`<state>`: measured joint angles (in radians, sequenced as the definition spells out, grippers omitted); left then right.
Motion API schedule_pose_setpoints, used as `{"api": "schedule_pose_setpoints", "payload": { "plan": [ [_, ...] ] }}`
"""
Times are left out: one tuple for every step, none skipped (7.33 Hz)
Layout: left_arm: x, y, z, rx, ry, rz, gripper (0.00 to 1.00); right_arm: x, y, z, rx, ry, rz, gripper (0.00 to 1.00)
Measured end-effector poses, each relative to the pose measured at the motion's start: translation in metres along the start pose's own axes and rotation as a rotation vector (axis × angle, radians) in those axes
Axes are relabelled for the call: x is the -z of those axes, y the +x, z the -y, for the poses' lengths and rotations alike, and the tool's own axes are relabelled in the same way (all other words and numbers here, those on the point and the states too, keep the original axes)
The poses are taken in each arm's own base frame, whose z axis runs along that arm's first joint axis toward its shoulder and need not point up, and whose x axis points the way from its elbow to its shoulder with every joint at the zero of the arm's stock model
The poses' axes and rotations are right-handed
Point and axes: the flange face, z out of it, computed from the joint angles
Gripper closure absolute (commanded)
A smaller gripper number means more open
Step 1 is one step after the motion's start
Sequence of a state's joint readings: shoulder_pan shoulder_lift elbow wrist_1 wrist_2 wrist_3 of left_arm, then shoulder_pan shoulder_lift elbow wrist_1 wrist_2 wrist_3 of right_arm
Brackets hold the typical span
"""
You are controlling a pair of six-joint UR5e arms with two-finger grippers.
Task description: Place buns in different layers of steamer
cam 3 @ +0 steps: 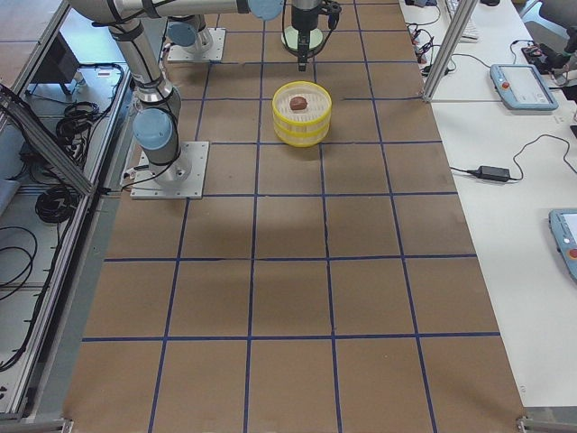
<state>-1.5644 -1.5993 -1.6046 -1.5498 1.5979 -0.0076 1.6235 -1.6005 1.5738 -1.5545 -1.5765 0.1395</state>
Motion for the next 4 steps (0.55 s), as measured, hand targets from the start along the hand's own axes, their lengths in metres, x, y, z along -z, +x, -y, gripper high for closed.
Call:
{"api": "schedule_pose_setpoints", "payload": {
  "plan": [
    [0.023, -0.008, -0.017, -0.016, -0.008, 0.028, 0.0, 0.0, 0.0, 0.0, 0.0, -0.001, 0.0, 0.0],
    [0.04, -0.007, -0.026, -0.021, -0.013, 0.006, 0.0, -0.001, 0.0, 0.001, -0.001, -0.003, -0.001, 0.0],
    [0.047, -0.004, -0.03, -0.026, -0.023, -0.031, 0.0, -0.003, 0.0, 0.002, -0.001, -0.006, -0.001, 0.0],
    [0.045, -0.002, -0.031, -0.047, -0.04, -0.051, 0.0, -0.004, -0.001, 0.003, -0.001, -0.007, -0.001, 0.0]
  ]
}}
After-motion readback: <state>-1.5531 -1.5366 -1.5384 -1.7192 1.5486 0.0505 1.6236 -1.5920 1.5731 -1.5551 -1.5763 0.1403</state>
